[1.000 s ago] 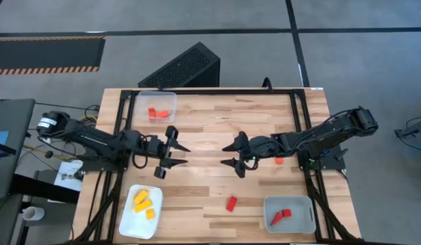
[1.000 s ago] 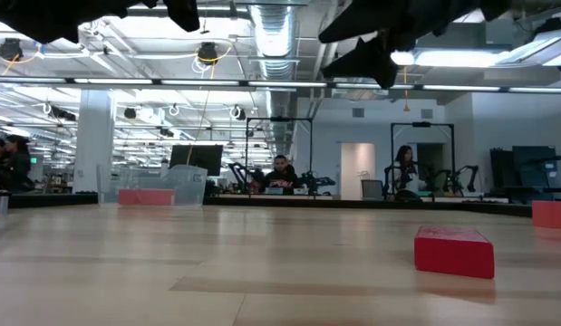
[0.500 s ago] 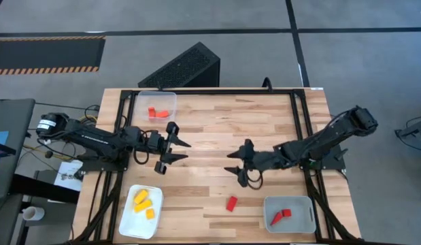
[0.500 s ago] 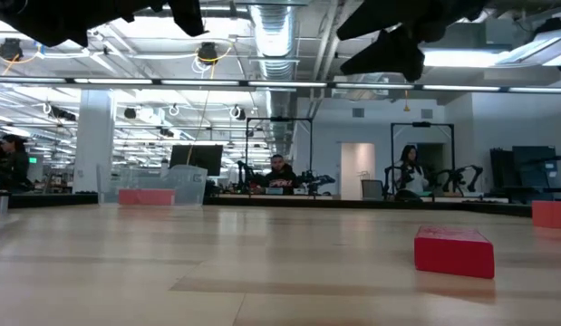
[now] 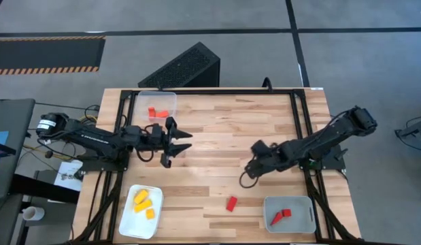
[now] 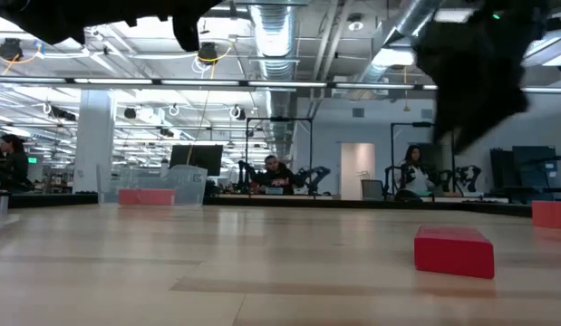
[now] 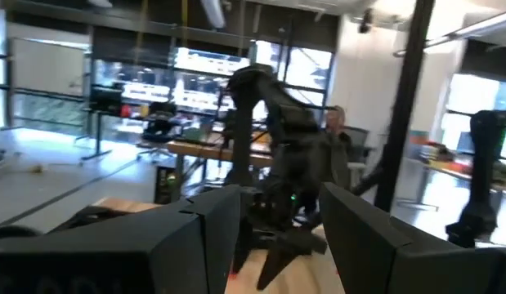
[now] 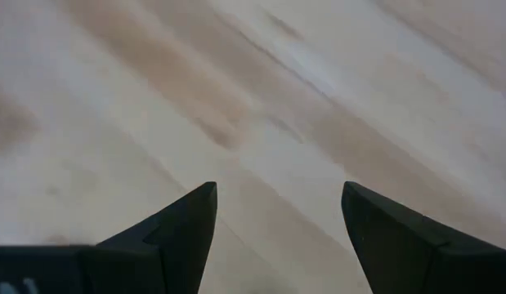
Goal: Sort & place blocks by color
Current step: Put the orange block into the transparent bin
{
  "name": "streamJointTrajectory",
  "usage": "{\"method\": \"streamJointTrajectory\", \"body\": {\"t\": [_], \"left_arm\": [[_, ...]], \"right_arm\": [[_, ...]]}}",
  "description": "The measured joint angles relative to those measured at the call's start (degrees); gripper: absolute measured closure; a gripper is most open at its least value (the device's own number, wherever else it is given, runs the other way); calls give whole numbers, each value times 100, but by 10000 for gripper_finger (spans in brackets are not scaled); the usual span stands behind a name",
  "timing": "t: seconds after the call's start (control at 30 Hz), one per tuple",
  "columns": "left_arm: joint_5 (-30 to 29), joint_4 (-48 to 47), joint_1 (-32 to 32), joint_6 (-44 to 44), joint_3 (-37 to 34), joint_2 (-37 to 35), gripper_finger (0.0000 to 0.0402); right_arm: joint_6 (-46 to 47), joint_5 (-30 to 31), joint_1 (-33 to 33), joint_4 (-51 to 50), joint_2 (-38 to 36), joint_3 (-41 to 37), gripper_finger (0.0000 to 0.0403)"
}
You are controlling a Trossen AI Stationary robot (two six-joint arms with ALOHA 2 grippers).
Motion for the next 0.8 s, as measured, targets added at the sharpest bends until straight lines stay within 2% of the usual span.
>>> {"method": "streamJointTrajectory", "body": {"t": [0.1,0.23,0.43,0.6,0.8], "left_arm": [[-181,-90,-2,-14,0,0,244],[-202,-158,-2,-63,0,0,244],[-204,-234,-2,-57,0,0,244],[-204,-247,-4,-59,0,0,244],[-206,-424,-4,-193,0,0,244]], "right_arm": [[997,-74,1,-1067,-33,-2,117],[1700,-233,34,-2128,-33,-5,117],[2294,-888,-77,-2883,-34,-28,117],[2339,-1204,-328,-2728,-33,-525,117],[2315,-1262,-571,-1588,-88,-1355,117]]}}
